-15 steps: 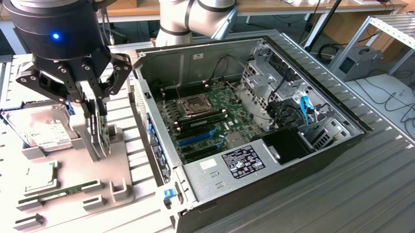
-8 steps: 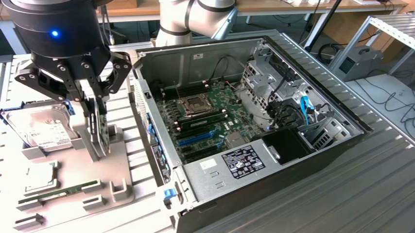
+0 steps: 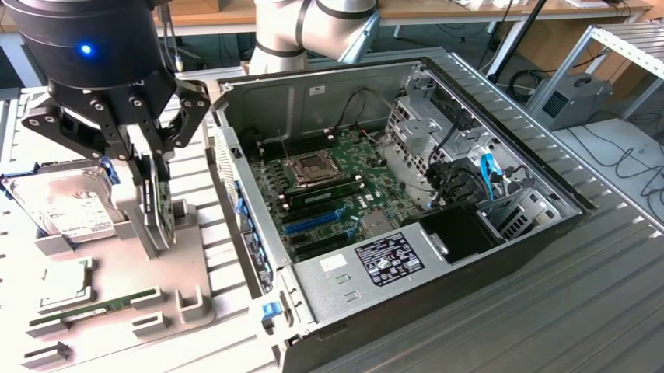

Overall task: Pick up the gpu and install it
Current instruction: 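Pick up the gpu and move the gpu toward the slot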

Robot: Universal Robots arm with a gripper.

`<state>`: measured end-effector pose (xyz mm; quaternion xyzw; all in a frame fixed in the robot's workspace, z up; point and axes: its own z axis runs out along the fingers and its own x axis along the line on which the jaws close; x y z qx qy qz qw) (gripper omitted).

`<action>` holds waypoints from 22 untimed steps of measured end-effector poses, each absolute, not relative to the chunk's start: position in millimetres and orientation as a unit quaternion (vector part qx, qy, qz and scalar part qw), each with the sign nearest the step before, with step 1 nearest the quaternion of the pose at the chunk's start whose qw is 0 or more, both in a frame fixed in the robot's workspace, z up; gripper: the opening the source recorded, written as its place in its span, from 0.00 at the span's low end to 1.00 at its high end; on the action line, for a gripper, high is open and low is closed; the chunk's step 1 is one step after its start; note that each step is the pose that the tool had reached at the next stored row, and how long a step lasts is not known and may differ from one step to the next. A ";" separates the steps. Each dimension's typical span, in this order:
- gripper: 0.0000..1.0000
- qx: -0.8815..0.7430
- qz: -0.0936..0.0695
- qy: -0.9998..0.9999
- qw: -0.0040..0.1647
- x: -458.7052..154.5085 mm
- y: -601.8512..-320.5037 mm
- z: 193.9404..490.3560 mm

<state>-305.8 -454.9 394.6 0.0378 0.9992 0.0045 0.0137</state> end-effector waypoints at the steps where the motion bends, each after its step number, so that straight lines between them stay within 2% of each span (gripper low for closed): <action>1: 0.26 0.038 0.004 0.999 0.014 -305.8 -454.9 395.0; 22: 0.26 0.038 0.004 0.999 0.014 -305.8 -454.9 400.6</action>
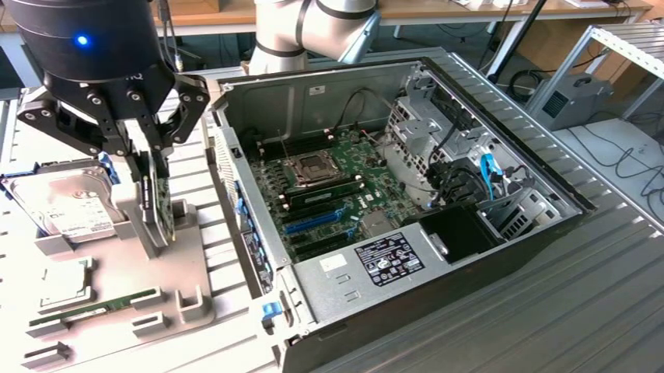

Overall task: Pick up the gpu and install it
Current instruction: 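Pick up the gpu and move the gpu toward the slot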

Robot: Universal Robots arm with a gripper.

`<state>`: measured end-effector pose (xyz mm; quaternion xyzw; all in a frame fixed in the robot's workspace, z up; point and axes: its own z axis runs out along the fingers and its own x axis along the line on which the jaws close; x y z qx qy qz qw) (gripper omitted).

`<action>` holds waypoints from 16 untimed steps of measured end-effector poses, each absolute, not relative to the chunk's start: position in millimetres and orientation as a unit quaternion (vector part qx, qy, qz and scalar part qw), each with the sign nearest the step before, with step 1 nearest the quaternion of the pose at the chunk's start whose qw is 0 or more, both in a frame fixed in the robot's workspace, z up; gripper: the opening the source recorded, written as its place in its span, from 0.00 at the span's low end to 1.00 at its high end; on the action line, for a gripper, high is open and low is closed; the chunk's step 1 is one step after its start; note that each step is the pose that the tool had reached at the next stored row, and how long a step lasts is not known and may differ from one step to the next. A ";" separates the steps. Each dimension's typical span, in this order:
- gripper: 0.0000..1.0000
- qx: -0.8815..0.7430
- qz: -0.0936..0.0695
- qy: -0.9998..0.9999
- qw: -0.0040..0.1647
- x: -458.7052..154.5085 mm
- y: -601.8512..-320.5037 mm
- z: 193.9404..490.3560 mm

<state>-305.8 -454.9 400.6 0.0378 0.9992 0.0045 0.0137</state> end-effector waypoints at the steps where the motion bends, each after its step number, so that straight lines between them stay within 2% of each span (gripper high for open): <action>1: 0.26 0.038 0.004 0.999 0.014 -305.8 -454.9 401.0; 16: 0.26 0.038 0.005 0.999 0.014 -305.8 -454.9 404.7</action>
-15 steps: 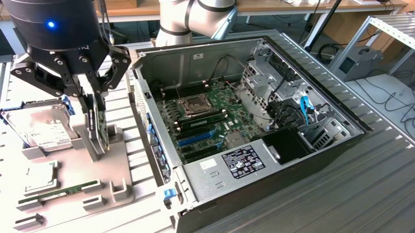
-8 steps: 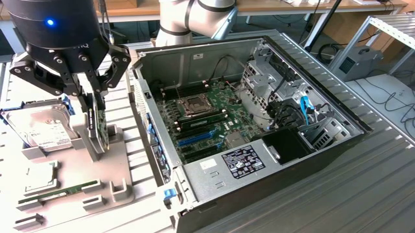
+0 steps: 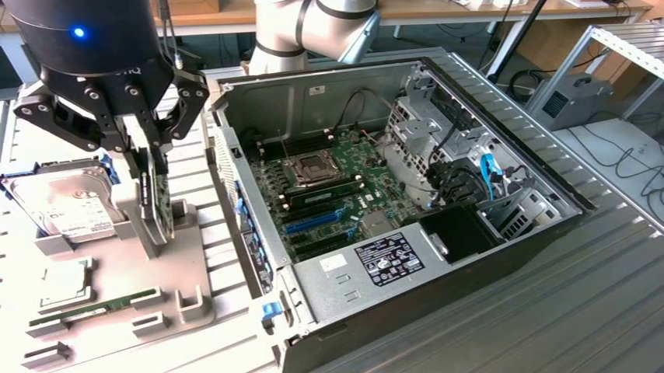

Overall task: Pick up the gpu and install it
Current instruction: 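Pick up the gpu and move the gpu toward the slot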

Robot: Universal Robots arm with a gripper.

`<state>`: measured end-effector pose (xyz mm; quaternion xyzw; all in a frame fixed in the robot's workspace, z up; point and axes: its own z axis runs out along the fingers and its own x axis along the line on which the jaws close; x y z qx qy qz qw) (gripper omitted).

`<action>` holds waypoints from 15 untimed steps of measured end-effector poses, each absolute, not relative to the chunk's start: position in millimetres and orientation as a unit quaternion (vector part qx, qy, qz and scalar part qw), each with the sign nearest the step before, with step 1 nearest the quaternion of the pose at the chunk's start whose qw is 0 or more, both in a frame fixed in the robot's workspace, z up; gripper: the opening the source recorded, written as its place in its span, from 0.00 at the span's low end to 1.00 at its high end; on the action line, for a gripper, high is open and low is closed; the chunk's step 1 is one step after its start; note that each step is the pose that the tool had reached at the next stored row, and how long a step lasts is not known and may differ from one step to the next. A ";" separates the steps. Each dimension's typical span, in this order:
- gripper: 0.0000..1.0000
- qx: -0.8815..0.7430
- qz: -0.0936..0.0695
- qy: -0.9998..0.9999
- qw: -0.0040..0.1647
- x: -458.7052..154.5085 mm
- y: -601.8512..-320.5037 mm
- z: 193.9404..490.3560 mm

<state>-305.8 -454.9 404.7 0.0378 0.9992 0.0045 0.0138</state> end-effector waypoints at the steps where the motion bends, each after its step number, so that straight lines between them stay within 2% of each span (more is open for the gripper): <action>1: 0.26 0.038 0.005 0.999 0.014 -305.8 -454.9 404.8; 15: 0.26 0.038 0.004 0.999 0.014 -305.8 -454.9 409.1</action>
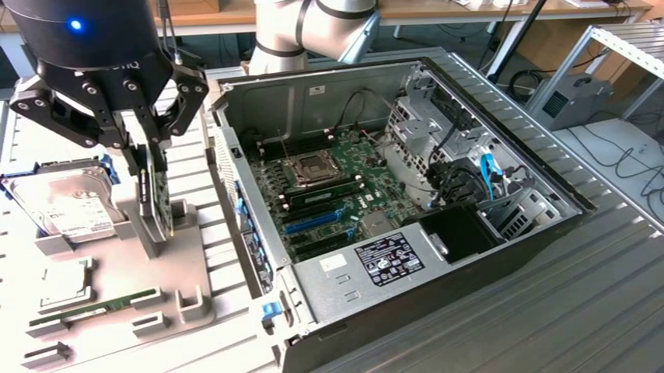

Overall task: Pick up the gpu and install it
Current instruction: 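Pick up the gpu and move the gpu toward the slot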

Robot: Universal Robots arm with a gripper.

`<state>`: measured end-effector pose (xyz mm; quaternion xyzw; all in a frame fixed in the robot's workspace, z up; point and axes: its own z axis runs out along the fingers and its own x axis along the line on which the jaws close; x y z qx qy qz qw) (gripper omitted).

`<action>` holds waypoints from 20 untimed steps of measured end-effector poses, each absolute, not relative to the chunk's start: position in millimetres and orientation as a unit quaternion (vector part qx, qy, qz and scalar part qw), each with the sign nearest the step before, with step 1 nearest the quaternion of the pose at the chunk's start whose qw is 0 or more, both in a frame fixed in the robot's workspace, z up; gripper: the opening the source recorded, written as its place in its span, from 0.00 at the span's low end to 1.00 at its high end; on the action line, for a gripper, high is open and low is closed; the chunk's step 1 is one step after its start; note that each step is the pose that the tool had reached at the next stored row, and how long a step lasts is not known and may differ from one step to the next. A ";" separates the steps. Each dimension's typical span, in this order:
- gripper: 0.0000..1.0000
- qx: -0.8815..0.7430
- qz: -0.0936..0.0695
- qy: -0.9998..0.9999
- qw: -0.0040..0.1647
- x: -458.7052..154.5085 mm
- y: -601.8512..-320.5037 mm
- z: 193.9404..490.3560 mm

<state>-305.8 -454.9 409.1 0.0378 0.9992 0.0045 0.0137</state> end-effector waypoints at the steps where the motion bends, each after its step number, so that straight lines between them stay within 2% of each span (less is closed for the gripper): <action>1: 0.26 0.038 0.004 0.999 0.014 -305.8 -454.9 409.4; 20: 0.26 0.038 0.004 0.999 0.014 -305.8 -454.9 413.7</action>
